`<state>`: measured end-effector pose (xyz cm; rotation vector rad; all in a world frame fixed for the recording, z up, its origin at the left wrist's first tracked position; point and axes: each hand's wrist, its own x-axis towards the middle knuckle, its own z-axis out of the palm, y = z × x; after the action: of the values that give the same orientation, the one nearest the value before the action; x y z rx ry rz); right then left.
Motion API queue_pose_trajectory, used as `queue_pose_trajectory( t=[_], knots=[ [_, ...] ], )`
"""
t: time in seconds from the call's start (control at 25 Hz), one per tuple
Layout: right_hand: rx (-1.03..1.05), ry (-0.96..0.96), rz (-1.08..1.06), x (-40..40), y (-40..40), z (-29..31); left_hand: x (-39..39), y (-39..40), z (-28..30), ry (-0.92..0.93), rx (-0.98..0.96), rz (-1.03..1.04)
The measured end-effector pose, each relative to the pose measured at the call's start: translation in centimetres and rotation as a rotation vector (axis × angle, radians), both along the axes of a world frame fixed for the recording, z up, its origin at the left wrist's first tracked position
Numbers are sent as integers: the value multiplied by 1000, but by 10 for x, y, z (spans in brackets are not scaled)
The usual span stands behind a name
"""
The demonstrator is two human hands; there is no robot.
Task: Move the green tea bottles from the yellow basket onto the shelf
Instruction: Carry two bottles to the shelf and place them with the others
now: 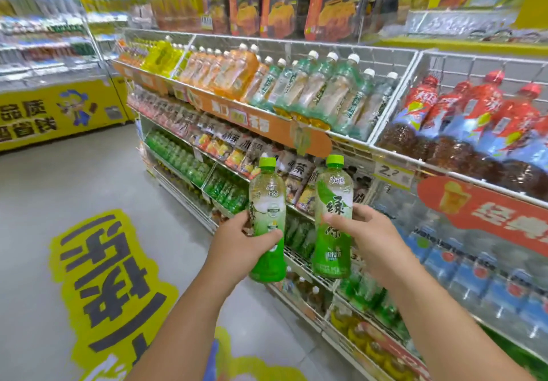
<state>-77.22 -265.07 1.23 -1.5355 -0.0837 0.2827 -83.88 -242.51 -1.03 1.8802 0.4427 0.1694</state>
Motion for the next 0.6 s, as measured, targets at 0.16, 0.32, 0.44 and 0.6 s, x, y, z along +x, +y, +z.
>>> queue_pose_trajectory(
  t=[0.16,0.32,0.44,0.6],
  knots=[
    [7,-1,-152,27,51,-4,71,62,-14,39,39,-130],
    [-20,44,-315,44,97,-6,136,106,-11,92,106,-306],
    [-14,50,-413,51,114,-8,171,119,-8,100,130,-414],
    [-37,20,-468,72,122,-19,200,119,-13,96,66,-503]
  ],
)
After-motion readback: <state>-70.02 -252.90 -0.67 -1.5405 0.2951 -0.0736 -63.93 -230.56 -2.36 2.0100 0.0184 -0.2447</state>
